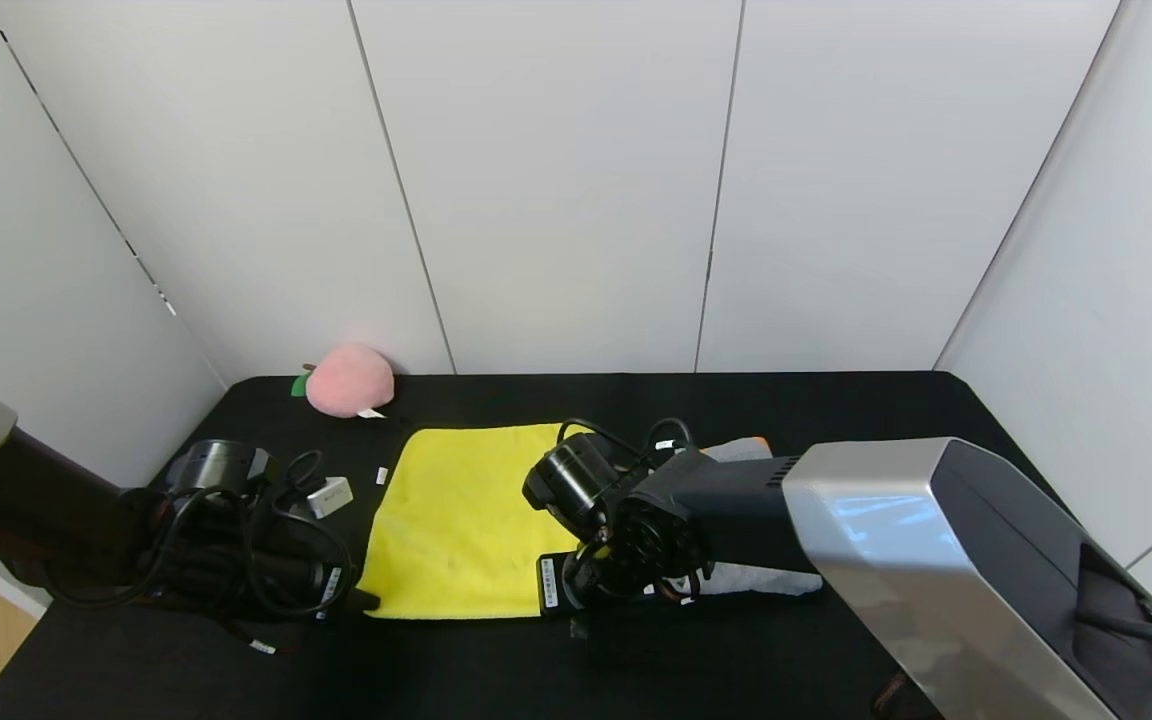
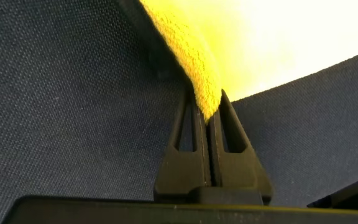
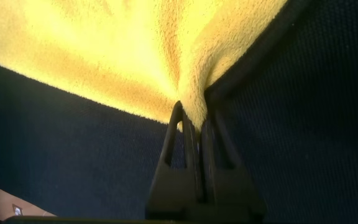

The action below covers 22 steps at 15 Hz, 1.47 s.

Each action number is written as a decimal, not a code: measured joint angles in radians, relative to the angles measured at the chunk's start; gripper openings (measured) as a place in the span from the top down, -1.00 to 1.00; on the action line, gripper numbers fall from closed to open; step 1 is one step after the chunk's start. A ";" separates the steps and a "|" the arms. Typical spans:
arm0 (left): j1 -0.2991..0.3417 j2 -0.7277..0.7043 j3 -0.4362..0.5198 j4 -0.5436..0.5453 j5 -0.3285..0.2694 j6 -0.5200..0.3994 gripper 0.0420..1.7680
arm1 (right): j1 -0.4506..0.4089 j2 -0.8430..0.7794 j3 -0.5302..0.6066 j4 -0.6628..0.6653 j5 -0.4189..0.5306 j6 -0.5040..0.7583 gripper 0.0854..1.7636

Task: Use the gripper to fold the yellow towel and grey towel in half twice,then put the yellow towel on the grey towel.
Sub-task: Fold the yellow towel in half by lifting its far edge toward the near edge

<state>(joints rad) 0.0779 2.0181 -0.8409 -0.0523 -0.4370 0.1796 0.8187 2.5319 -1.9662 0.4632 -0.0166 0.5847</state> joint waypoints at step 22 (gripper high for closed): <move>-0.003 -0.262 0.173 -0.001 0.005 0.006 0.91 | 0.064 -0.158 0.095 0.124 -0.008 0.086 0.94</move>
<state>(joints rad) 0.0745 1.7564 -0.6677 -0.0530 -0.4317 0.1857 0.8828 2.3740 -1.8709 0.5874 -0.0247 0.6706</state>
